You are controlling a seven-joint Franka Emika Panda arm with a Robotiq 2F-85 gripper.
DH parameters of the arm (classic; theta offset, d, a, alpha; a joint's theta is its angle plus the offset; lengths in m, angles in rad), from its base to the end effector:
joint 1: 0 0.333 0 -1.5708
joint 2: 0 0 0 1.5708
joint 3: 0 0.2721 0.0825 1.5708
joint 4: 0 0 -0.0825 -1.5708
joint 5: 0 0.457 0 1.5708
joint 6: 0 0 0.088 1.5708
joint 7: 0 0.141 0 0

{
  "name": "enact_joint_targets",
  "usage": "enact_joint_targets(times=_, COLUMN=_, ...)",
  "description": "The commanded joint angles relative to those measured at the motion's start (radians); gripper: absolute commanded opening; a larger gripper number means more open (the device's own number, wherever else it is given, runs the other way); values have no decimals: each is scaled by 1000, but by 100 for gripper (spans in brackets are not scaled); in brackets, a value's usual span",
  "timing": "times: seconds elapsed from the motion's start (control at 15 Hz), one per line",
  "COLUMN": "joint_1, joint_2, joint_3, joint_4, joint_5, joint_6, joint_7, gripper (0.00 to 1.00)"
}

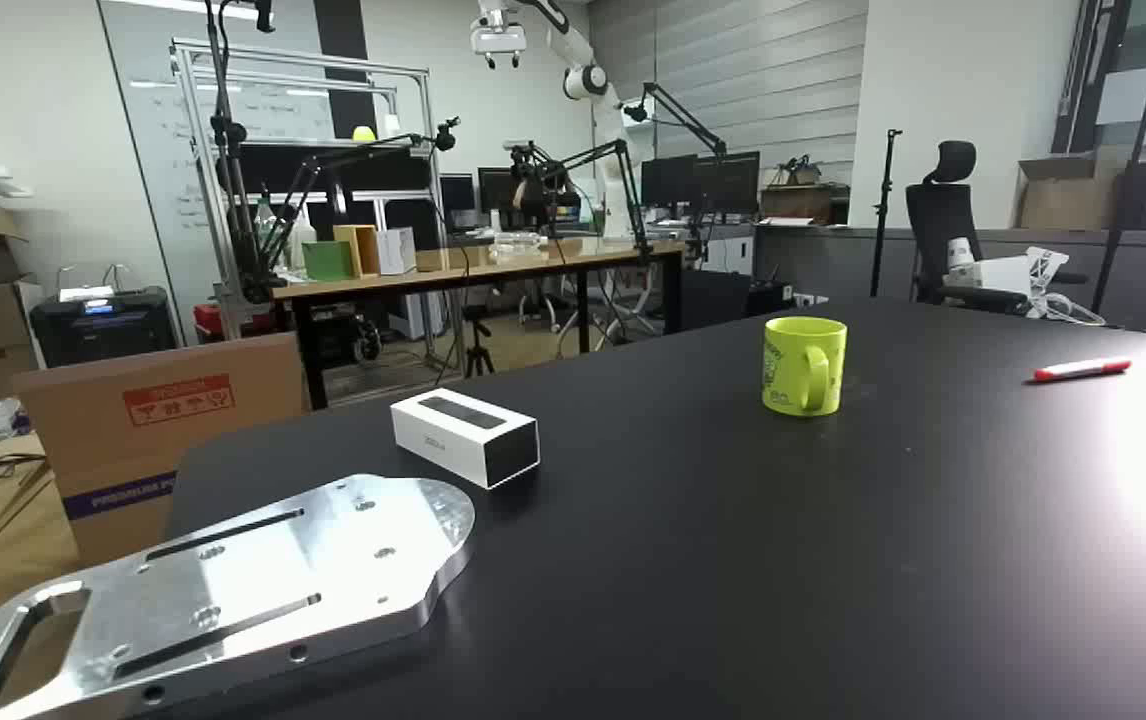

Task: Put the orange marker in the mug

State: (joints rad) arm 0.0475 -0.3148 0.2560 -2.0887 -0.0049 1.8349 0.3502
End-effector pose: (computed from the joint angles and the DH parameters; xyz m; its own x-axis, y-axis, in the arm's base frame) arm 0.5299 0.1692 0.4648 0.9957 -0.0531 0.0765 -0.0578 -0.9965 0.0606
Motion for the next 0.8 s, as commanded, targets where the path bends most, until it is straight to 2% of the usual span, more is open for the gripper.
enact_joint_targets(times=0.0, joint_1=22, joint_2=3, joint_3=-19, joint_4=2, joint_5=-7, joint_6=-1, joint_7=6, gripper=100)
enact_joint_targets(times=0.6, joint_1=22, joint_2=3, joint_3=-19, joint_4=3, joint_5=-7, joint_6=0, joint_7=5, gripper=100)
enact_joint_targets(times=0.73, joint_1=25, joint_2=-8, joint_3=-41, joint_4=-19, joint_5=-30, joint_6=35, joint_7=-92, gripper=100)
